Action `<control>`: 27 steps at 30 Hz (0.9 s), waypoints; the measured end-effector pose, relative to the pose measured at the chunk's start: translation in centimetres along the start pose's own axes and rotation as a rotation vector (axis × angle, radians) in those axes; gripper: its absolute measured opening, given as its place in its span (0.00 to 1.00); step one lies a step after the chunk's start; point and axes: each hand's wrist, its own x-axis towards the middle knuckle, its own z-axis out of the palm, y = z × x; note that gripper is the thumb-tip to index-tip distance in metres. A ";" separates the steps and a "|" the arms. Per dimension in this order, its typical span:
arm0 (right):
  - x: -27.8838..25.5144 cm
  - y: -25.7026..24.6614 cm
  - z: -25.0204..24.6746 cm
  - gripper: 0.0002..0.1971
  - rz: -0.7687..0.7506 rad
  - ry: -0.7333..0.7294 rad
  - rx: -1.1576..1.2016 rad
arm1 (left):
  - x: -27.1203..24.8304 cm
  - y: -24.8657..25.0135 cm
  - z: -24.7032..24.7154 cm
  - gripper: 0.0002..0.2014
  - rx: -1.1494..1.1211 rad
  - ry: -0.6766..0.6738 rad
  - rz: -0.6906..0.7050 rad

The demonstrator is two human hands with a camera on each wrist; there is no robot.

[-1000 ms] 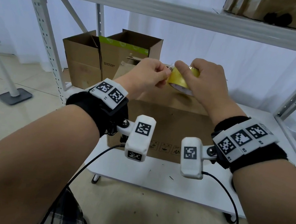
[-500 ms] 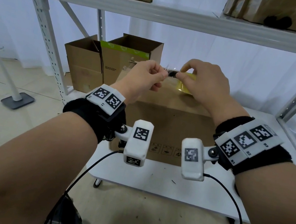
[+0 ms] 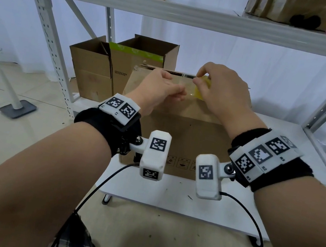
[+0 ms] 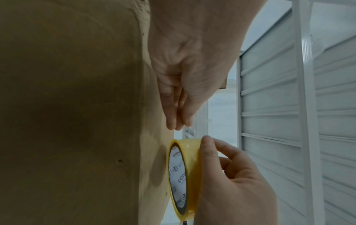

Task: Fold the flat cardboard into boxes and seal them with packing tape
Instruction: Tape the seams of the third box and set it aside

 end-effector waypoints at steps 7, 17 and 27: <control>-0.1 -0.1 -0.1 0.11 -0.041 0.010 0.004 | 0.3 0.0 -1.3 0.18 0.185 -0.095 0.025; -0.2 -0.2 -0.1 0.13 -0.077 0.012 0.033 | 0.1 -0.1 -0.9 0.06 0.200 -0.103 0.178; -0.1 0.5 0.3 0.07 -0.021 -0.045 0.190 | 0.3 0.7 -0.9 0.07 0.300 -0.026 0.180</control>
